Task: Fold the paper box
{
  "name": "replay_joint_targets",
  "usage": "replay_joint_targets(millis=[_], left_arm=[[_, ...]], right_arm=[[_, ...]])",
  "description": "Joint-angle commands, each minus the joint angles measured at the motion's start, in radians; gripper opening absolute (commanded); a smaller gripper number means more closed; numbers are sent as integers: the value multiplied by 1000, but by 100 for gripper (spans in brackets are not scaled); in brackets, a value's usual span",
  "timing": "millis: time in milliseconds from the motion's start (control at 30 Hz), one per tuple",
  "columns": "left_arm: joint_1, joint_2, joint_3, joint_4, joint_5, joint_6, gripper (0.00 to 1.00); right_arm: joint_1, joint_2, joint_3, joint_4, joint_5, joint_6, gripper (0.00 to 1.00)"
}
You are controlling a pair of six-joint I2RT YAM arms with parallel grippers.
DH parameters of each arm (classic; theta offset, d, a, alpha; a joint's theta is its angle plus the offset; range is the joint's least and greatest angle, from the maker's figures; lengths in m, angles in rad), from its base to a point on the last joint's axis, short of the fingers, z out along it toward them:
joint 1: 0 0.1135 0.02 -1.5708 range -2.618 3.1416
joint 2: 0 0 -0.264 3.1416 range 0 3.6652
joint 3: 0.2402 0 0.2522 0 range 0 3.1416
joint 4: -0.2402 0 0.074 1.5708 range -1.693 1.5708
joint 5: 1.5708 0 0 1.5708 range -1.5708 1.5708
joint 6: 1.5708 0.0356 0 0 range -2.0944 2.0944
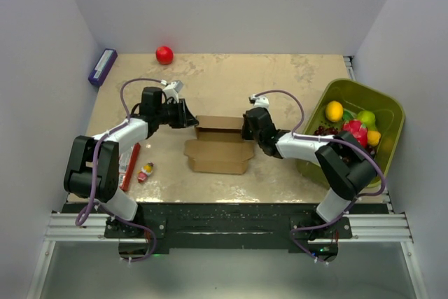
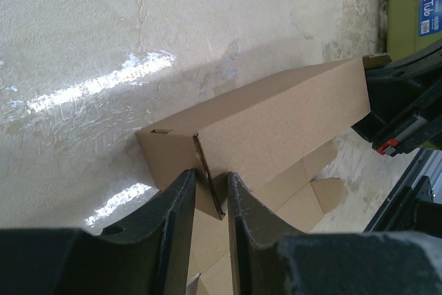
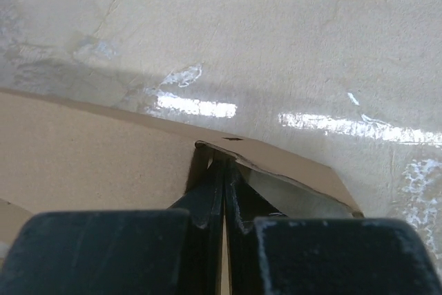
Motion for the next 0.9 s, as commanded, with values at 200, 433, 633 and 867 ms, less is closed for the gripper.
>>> replay_joint_targets(millis=[200, 433, 633, 867], left_arm=[[2, 16, 23, -18, -14, 23, 28], [2, 16, 22, -18, -14, 22, 27], [2, 11, 23, -22, -20, 27, 27], [2, 5, 25, -27, -26, 30, 27]], right_arm=[[27, 44, -22, 96, -41, 19, 0], [32, 87, -70, 163, -46, 45, 0], [31, 38, -71, 122, -26, 47, 0], [35, -91, -76, 3, -17, 15, 10]])
